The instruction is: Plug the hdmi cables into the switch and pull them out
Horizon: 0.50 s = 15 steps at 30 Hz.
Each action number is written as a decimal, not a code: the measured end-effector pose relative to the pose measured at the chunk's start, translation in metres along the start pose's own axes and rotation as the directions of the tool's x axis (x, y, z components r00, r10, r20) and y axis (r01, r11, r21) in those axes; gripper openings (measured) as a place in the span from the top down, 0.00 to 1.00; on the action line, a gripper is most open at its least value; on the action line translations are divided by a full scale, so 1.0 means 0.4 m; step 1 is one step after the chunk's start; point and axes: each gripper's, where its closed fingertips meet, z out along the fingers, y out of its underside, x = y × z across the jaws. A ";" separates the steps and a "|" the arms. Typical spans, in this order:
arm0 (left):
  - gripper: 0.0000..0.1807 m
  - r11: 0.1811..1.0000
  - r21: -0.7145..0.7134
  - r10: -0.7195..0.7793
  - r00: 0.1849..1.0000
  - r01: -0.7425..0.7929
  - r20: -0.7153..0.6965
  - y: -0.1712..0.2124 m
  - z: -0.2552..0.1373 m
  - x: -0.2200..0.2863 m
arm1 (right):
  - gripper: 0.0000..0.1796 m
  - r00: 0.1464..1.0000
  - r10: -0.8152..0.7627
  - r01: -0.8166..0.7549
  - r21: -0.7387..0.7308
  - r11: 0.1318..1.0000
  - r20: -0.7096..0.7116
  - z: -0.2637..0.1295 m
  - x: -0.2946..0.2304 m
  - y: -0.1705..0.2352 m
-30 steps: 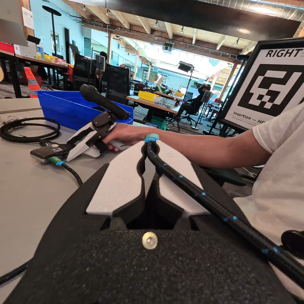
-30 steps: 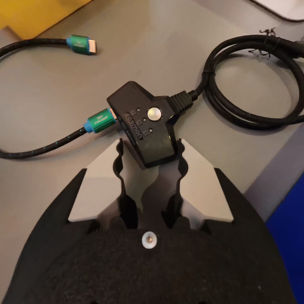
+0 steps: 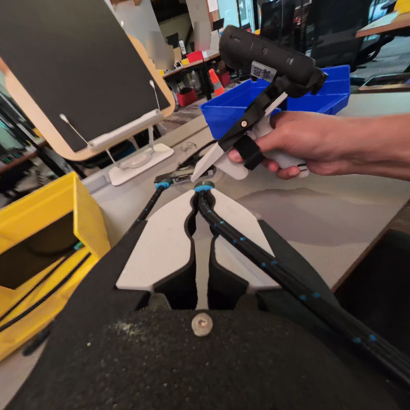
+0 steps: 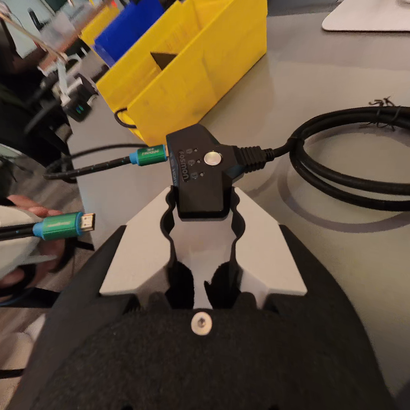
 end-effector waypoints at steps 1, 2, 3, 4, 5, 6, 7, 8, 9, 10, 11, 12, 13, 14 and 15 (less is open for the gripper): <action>0.96 1.000 0.007 0.026 0.999 -0.026 0.020 -0.009 0.003 0.002 | 0.73 1.000 0.025 -0.025 0.019 0.999 0.009 -0.008 -0.003 -0.004; 0.96 0.999 0.007 0.034 0.999 -0.034 0.039 -0.013 0.010 0.001 | 0.73 0.999 0.048 -0.049 0.032 0.998 0.018 -0.014 -0.004 -0.005; 0.96 1.000 0.004 0.020 0.998 -0.020 0.054 -0.013 0.019 -0.002 | 0.73 0.997 0.077 -0.078 0.043 0.996 0.024 -0.020 -0.002 -0.004; 0.96 1.000 0.002 -0.011 0.998 0.011 0.068 -0.009 0.031 -0.007 | 0.73 0.994 0.102 -0.104 0.064 0.992 0.037 -0.025 -0.001 -0.006; 0.96 0.999 -0.002 -0.049 0.996 0.049 0.081 0.000 0.045 -0.012 | 0.73 0.991 0.122 -0.126 0.079 0.989 0.057 -0.029 -0.003 -0.007; 0.97 0.996 -0.006 -0.088 0.992 0.089 0.094 0.012 0.060 -0.017 | 0.73 0.987 0.142 -0.149 0.084 0.985 0.077 -0.031 -0.005 -0.006; 0.97 0.992 0.001 -0.129 0.986 0.129 0.102 0.022 0.075 -0.021 | 0.73 0.985 0.148 -0.156 0.088 0.984 0.094 -0.033 -0.009 -0.006; 0.96 0.987 0.018 -0.160 0.981 0.159 0.106 0.029 0.088 -0.023 | 0.73 0.986 0.137 -0.146 0.092 0.985 0.099 -0.034 -0.011 -0.005; 0.96 0.984 0.037 -0.180 0.978 0.177 0.103 0.032 0.100 -0.024 | 0.73 0.988 0.128 -0.136 0.089 0.987 0.090 -0.034 -0.011 -0.002; 0.96 0.982 0.053 -0.183 0.978 0.179 0.100 0.034 0.109 -0.023 | 0.73 0.990 0.114 -0.121 0.086 0.989 0.079 -0.033 -0.012 0.000; 0.96 0.985 0.058 -0.169 0.980 0.164 0.107 0.036 0.115 -0.024 | 0.73 0.993 0.098 -0.103 0.080 0.991 0.068 -0.032 -0.012 0.003; 0.96 0.988 0.053 -0.151 0.982 0.146 0.116 0.039 0.121 -0.025 | 0.73 0.994 0.088 -0.092 0.076 0.993 0.061 -0.030 -0.013 0.005; 0.96 0.989 0.052 -0.147 0.982 0.141 0.117 0.041 0.124 -0.025 | 0.73 0.994 0.085 -0.090 0.074 0.993 0.061 -0.029 -0.013 0.006; 0.96 0.987 0.055 -0.154 0.980 0.148 0.123 0.042 0.127 -0.028 | 0.73 0.994 0.087 -0.092 0.072 0.993 0.066 -0.028 -0.013 0.008; 0.96 0.987 0.054 -0.157 0.979 0.151 0.129 0.042 0.130 -0.030 | 0.73 0.993 0.092 -0.097 0.072 0.993 0.070 -0.027 -0.013 0.008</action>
